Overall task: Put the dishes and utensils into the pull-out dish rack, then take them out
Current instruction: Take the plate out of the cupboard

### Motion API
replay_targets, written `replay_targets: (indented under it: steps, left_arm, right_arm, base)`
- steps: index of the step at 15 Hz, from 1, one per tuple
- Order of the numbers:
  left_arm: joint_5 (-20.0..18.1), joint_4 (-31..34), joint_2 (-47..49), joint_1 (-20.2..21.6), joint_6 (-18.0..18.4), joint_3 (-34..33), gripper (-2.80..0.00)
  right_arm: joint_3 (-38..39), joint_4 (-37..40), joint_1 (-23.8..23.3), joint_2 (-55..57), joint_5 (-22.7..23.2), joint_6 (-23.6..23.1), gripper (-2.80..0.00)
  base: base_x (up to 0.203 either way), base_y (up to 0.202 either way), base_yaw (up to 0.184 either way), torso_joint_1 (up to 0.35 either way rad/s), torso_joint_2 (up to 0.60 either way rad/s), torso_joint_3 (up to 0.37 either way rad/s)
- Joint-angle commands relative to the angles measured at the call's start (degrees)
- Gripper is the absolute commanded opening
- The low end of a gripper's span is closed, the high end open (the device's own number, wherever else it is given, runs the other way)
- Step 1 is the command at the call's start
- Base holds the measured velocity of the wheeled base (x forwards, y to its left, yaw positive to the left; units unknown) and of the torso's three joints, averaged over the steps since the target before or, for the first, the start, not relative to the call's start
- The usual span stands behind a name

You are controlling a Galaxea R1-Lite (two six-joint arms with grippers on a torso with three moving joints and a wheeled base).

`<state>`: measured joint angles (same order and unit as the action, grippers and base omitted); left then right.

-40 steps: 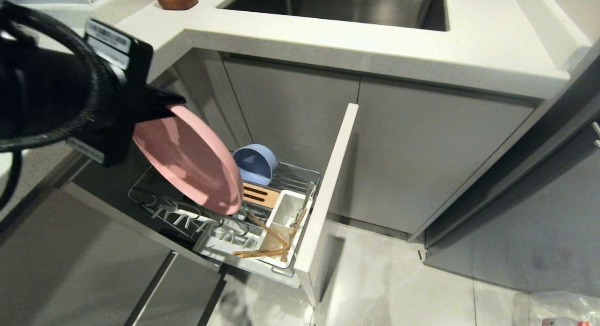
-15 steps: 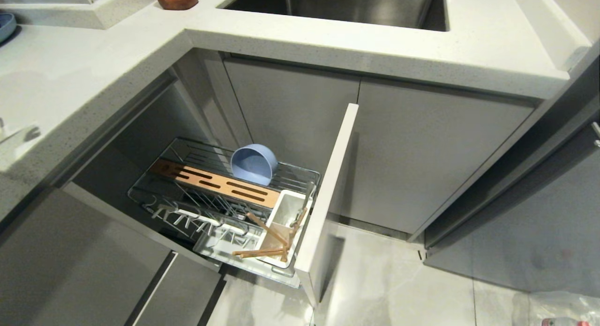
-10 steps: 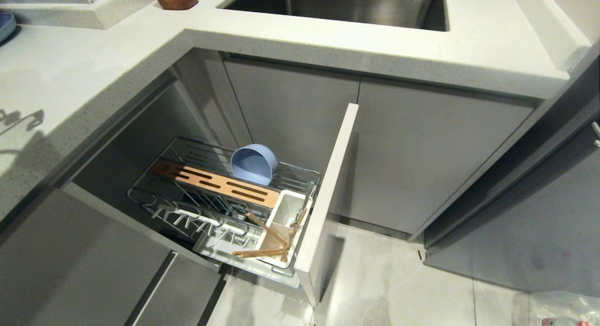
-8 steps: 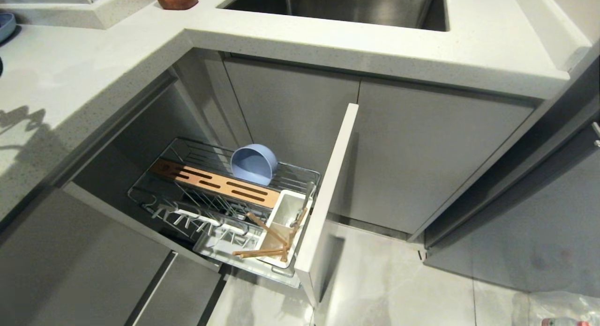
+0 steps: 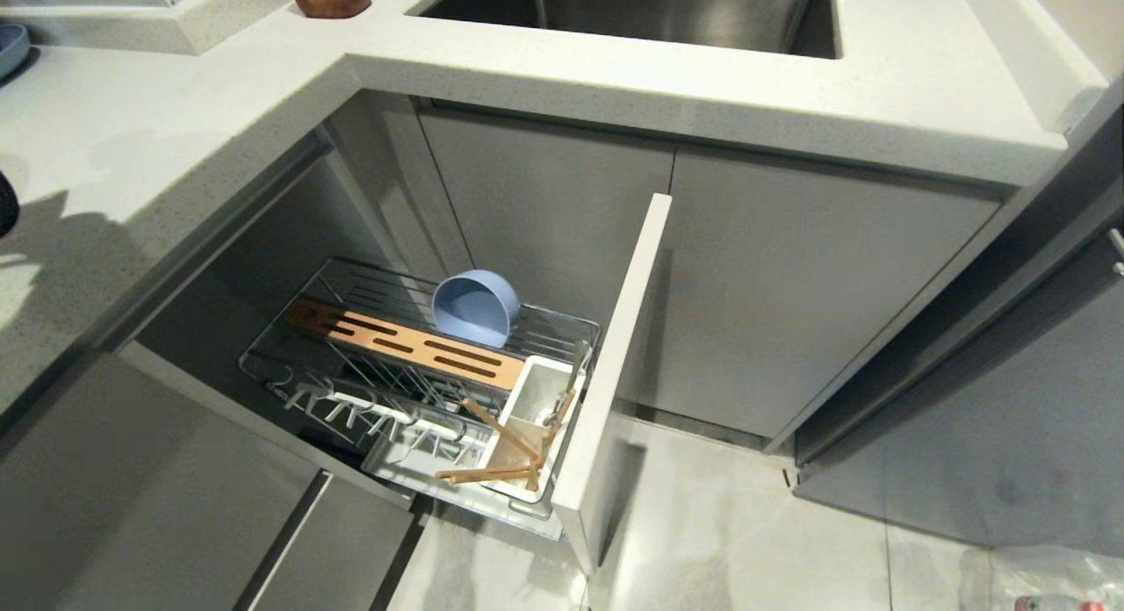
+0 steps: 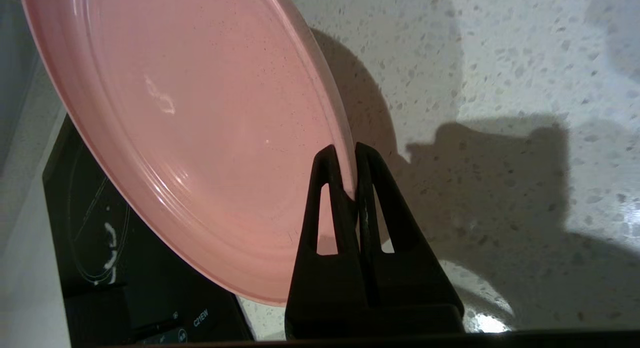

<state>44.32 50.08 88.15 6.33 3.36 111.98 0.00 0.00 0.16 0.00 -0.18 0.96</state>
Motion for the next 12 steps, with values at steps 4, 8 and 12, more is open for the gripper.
replay_targets:
  steps: [4, 8, 12]
  left_arm:
    - [-0.1, 3.2, 1.5, 0.4, 1.0, 0.0, -2.80]
    - [-5.4, 6.5, 1.6, 0.4, -0.3, -0.1, -2.80]
    - [-6.9, 6.8, 1.7, 0.5, -1.6, -0.1, -2.80]
  right_arm:
    - [0.0, 0.0, 0.0, 0.1, 0.0, 0.0, -2.80]
    - [0.0, 0.0, 0.0, 0.1, 0.0, 0.0, -2.80]
    - [0.0, 0.0, 0.0, 0.1, 0.0, 0.0, -2.80]
  base:
    - [0.000, 0.000, 0.000, 0.000, 0.00, 0.000]
    - [0.000, 0.000, 0.000, 0.000, 0.00, 0.000]
    - [0.000, 0.000, 0.000, 0.000, 0.00, 0.000]
